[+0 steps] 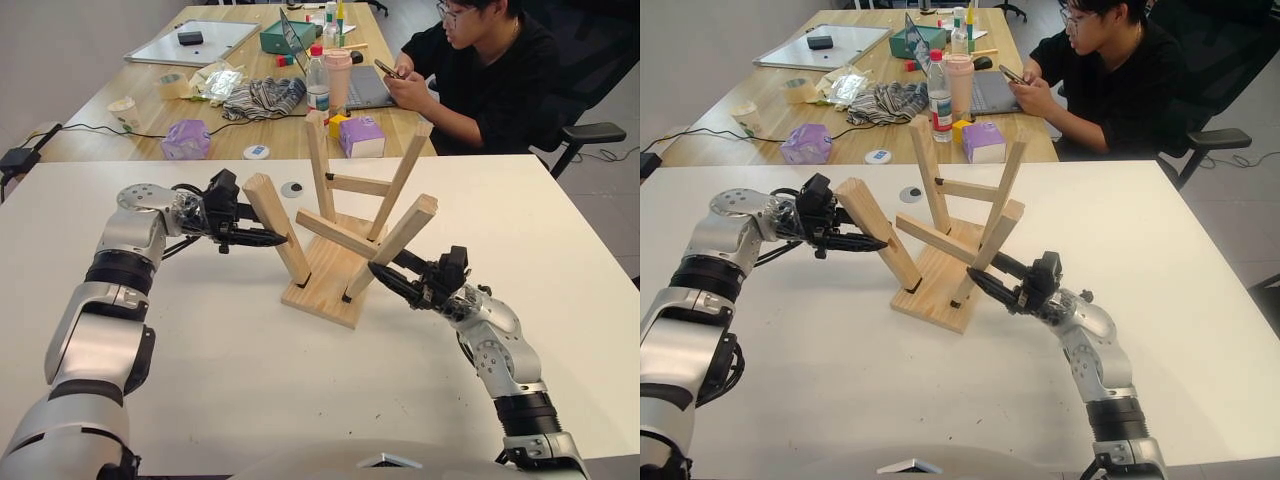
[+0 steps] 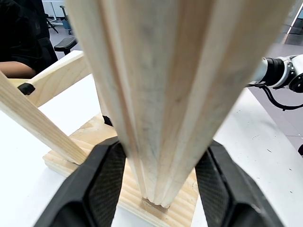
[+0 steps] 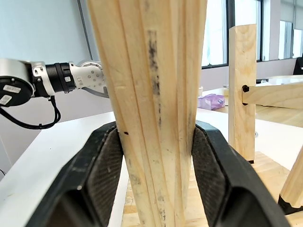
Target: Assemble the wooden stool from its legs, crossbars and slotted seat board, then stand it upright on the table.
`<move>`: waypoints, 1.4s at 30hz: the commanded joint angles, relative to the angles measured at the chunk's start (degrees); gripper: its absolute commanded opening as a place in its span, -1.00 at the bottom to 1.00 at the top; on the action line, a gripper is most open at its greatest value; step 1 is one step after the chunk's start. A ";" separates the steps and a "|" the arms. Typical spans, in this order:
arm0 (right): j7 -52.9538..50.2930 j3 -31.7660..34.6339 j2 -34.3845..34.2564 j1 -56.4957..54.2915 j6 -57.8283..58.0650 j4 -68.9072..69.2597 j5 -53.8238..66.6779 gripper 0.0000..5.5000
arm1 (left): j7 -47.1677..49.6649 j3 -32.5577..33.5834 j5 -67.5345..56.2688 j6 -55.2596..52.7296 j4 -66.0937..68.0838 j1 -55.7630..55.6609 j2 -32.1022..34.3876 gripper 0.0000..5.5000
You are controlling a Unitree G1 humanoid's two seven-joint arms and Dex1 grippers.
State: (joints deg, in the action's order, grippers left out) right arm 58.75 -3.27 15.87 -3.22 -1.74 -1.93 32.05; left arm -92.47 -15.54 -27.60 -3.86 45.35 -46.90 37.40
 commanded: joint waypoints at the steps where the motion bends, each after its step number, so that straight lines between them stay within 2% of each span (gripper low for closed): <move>1: 1.15 -0.79 0.77 1.19 -1.43 -3.64 -3.23 -0.25 | -0.02 -1.14 -0.24 0.65 1.33 -2.00 1.11 -0.22; 9: 4.28 0.36 4.94 1.98 -1.59 -6.71 -3.65 -0.25 | -0.02 -2.24 -1.04 0.88 1.44 -2.05 1.79 -0.22; 20: 6.56 -4.37 11.76 0.17 2.11 -6.13 -9.23 -0.26 | -0.02 -2.01 -2.66 -0.09 -3.30 0.44 2.17 -0.22; 28: 5.77 -8.82 20.42 -7.37 18.07 1.97 -11.04 -0.26 | 1.55 5.32 -2.46 -4.47 -14.45 8.70 1.04 -0.22; 33: 7.79 -12.52 24.19 -9.43 20.09 3.03 -12.73 -0.26 | 3.35 8.15 -1.68 -6.95 -18.92 12.28 0.10 -0.22; 42: 8.68 -18.25 25.96 -14.94 23.39 0.32 -15.35 -0.26 | 6.11 11.25 -1.66 -9.81 -26.11 16.60 -1.21 -0.22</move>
State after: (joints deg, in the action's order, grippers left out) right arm 67.03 -15.70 39.57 -21.55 15.52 2.43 23.98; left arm -84.88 -4.19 -27.76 -12.95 22.66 -30.69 37.84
